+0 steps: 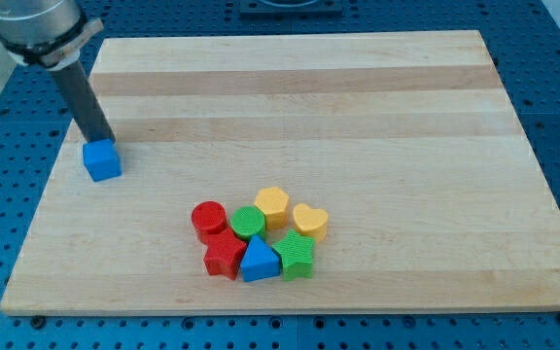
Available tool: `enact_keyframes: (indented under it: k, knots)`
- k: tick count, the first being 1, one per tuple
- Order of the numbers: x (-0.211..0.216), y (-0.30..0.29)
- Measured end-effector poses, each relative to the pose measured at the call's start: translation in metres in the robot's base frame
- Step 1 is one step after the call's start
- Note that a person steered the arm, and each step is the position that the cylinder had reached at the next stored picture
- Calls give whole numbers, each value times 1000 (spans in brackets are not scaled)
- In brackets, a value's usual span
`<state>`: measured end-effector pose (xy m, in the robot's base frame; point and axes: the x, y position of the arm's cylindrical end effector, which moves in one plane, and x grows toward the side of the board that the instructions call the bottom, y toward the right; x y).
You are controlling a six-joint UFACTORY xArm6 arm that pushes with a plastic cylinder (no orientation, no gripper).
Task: Place the blue cube to the top of the yellow hexagon
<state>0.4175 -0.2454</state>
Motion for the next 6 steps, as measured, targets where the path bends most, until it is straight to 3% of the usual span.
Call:
enact_keyframes:
  k: [1, 2, 3, 4, 5, 6]
  knots:
    - [-5, -7]
    - [3, -53]
    - [31, -53]
    - [38, 14]
    - [37, 116]
    - [36, 166]
